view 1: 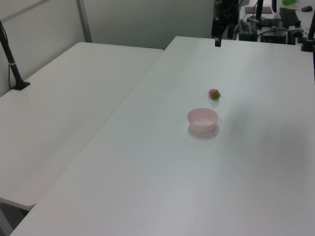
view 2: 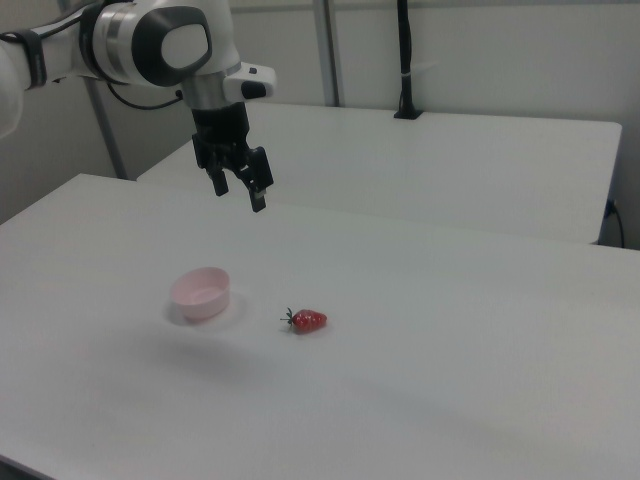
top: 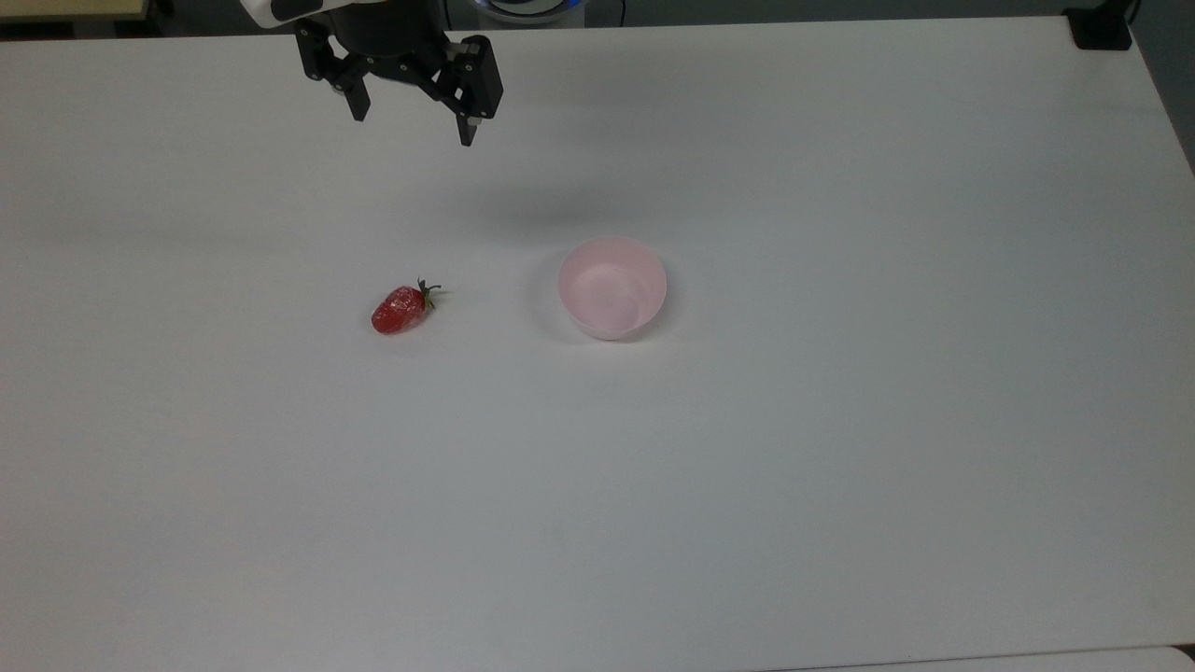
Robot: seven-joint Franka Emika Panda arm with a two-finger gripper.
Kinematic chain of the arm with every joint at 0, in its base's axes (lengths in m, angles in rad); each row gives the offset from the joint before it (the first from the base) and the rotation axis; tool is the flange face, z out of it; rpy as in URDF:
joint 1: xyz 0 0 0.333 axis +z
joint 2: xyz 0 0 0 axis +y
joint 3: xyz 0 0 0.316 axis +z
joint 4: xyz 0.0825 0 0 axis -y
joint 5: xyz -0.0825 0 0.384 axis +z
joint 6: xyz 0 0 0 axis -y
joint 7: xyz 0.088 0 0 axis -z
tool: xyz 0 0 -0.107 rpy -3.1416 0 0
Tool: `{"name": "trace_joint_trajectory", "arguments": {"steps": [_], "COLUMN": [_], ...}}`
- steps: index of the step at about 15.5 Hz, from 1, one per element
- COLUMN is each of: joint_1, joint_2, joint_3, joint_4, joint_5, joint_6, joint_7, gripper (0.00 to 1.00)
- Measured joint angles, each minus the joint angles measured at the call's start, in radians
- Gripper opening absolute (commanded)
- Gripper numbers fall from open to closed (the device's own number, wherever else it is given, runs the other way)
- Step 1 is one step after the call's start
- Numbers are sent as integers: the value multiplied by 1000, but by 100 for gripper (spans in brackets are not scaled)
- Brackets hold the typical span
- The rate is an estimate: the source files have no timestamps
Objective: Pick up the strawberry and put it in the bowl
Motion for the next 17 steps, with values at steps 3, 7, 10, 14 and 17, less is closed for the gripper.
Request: {"name": "trace_joint_trajectory", "arguments": {"steps": [3,7,10,14,17], "joint_1": [0,0,0,-9,-38], "joint_2": [1,4,2,2,2], "joint_3": [0,0,-1,-2,-3], "joint_4": [0,0,0,0,14], "joint_5": [-8,-8,-9,-10,-10], "joint_6": [0,0,0,0,6], "joint_7": [-8,-15,-16,-16,-19], "gripper": [100,100,100,100,100]}}
